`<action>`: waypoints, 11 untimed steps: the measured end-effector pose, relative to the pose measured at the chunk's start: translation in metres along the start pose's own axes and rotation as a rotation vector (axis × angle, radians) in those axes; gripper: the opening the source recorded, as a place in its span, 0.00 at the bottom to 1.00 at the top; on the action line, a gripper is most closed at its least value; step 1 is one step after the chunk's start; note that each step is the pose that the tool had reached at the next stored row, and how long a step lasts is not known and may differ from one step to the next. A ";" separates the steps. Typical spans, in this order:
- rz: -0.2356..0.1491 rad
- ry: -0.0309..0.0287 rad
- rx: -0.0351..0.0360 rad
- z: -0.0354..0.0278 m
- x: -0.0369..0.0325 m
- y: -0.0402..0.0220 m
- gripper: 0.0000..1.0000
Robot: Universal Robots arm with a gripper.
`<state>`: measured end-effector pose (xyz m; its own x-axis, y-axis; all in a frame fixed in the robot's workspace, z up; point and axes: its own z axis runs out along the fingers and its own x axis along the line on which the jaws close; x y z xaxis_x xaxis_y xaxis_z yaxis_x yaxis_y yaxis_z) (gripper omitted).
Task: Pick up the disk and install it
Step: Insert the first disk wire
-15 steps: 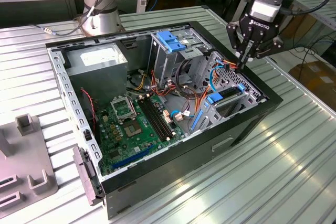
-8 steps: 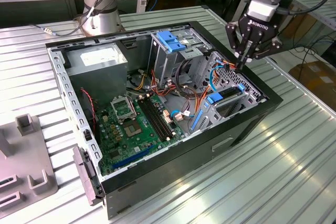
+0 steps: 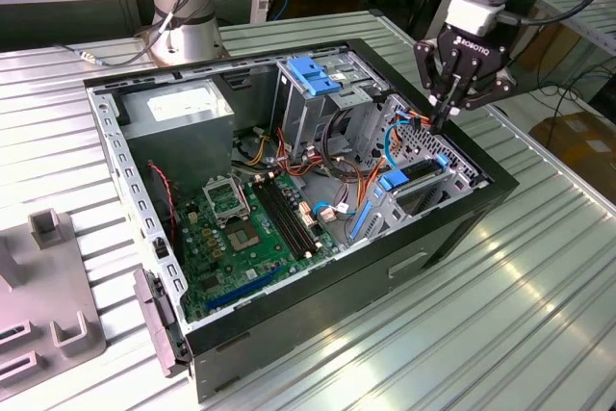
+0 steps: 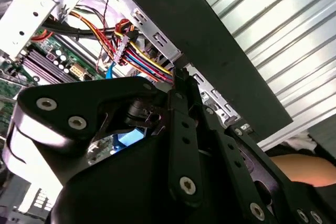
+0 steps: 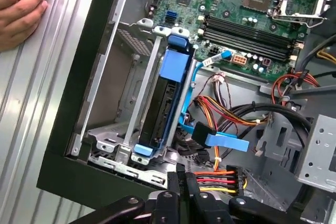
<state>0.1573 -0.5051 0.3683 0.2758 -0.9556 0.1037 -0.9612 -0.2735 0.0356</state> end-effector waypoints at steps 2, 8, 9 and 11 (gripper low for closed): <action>0.075 -0.0006 -0.0084 0.0005 -0.0001 0.0000 0.16; 0.148 0.0021 -0.0173 0.0015 -0.0002 0.0001 0.16; 0.155 0.0047 -0.0186 0.0019 -0.0004 0.0006 0.16; 0.158 0.0054 -0.0192 0.0020 -0.0016 0.0046 0.16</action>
<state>0.1525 -0.5050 0.3663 0.1214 -0.9859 0.1148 -0.9923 -0.1178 0.0374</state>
